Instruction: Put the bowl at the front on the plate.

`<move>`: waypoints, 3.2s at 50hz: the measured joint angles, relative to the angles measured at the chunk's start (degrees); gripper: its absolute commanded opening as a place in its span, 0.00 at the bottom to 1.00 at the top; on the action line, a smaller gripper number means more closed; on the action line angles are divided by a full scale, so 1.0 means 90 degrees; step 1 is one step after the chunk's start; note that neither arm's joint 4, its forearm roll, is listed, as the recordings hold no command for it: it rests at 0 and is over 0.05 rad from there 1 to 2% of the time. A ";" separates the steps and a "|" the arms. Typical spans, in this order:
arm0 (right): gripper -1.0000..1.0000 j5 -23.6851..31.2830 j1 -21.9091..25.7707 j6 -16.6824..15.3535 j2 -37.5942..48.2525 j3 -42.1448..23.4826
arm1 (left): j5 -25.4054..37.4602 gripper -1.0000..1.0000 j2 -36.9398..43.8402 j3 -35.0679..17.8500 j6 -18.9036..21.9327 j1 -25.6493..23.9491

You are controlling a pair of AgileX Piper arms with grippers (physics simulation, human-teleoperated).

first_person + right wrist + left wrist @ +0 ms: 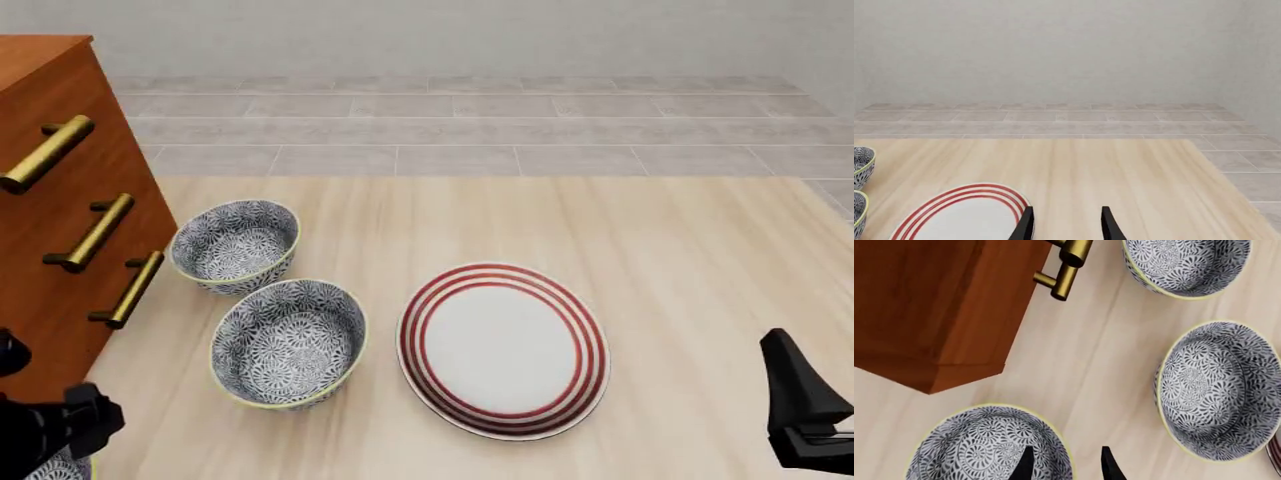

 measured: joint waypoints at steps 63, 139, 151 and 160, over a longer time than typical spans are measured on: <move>1.00 0.0000 0.0000 0.0000 0.0000 0.0000 | -0.1669 1.00 0.1212 0.0974 0.0048 0.0129; 1.00 0.0000 0.0000 0.0000 0.0000 0.0000 | 0.0838 0.00 -0.0974 -0.0488 -0.1808 -0.2090; 1.00 0.0000 0.0000 0.0000 0.0000 0.0000 | 0.0790 0.00 -0.0856 -0.1009 -0.2097 -0.2550; 1.00 0.0000 0.0000 0.0000 0.0000 0.0000 | 0.0658 0.00 -0.0626 -0.1326 -0.2237 -0.2926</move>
